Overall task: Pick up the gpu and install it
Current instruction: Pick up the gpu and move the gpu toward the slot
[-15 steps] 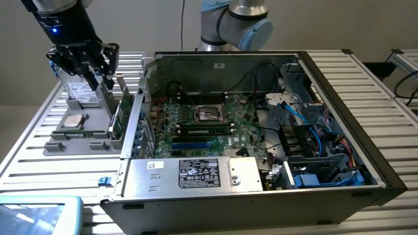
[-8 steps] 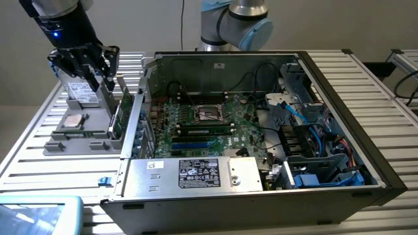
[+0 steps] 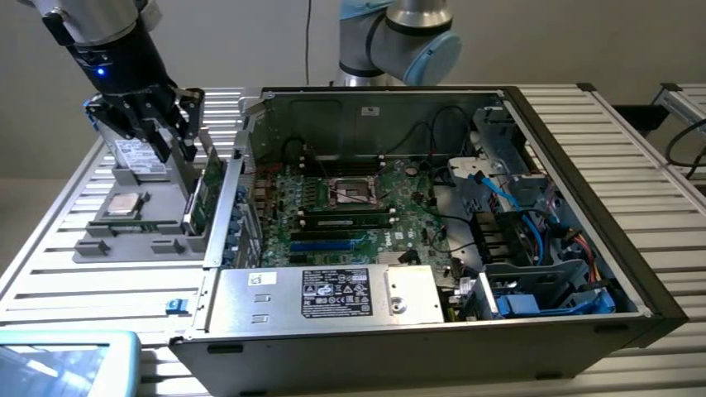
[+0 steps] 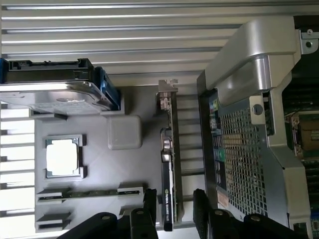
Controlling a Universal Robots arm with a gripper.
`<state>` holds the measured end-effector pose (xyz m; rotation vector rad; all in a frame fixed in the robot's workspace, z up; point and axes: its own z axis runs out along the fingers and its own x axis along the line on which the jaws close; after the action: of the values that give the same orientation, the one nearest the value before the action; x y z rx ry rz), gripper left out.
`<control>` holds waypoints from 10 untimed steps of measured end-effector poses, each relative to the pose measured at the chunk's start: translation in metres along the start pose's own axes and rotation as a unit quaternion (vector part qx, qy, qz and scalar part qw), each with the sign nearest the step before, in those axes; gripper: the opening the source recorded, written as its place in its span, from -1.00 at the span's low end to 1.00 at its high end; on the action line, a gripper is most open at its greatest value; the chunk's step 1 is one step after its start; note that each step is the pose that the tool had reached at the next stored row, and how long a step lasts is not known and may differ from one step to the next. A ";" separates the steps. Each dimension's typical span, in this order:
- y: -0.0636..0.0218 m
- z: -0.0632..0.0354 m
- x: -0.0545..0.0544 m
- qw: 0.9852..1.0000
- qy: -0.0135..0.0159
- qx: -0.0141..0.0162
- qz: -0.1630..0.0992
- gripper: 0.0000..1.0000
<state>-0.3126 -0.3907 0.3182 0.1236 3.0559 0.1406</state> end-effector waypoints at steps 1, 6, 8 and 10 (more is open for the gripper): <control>-0.0002 0.0018 0.000 1.000 0.000 0.000 0.000 -0.12; -0.0011 0.0107 0.002 1.000 0.000 0.000 0.000 -0.12; -0.0015 0.0138 0.003 1.000 0.000 -0.002 0.000 -0.12; -0.0017 0.0159 0.004 1.000 0.000 -0.006 0.001 -0.12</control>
<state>-0.3151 -0.3907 0.3019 0.1273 3.0550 0.1599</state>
